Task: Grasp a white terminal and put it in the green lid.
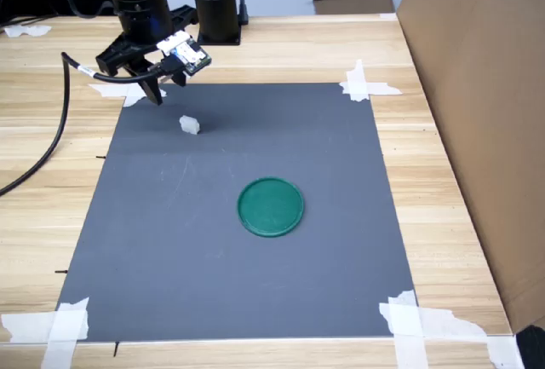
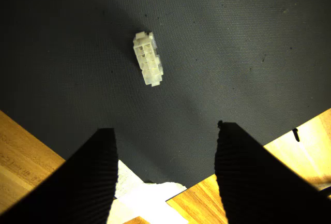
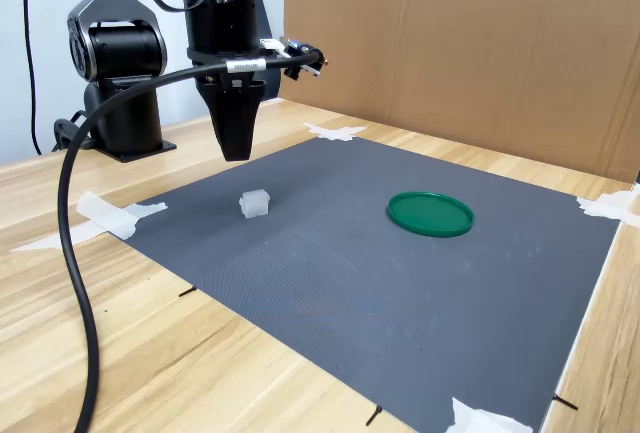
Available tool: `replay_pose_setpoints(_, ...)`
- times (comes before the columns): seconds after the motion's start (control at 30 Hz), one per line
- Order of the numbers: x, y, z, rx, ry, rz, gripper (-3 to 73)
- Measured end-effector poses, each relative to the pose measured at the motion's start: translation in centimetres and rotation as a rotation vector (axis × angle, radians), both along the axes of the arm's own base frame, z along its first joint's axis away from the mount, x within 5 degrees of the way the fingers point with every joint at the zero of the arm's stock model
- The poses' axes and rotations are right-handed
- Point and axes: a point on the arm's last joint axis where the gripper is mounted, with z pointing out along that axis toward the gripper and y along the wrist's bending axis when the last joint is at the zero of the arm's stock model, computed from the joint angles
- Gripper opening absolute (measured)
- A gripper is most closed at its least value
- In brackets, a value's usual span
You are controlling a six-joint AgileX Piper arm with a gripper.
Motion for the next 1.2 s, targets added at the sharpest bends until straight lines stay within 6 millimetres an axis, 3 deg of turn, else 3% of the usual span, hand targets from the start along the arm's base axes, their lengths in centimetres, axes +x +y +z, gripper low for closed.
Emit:
replay_pose_setpoints(0.17,0.3,1.8,-0.5,0.001,0.018,0.067,47.5)
replay_pose_setpoints(0.27,0.5,1.8,-0.7,-0.001,0.015,0.070,47.5)
replay_pose_setpoints(0.53,0.2,1.4,-5.4,-0.060,0.065,0.121,47.5)
replay_pose_setpoints(0.87,1.0,1.5,-7.4,-0.056,0.059,0.126,46.4)
replay_pose_setpoints(1.07,0.9,1.5,-7.5,-0.047,0.073,0.126,29.2)
replay_pose_setpoints(1.2,1.2,1.6,-7.3,-0.037,0.048,0.116,10.5)
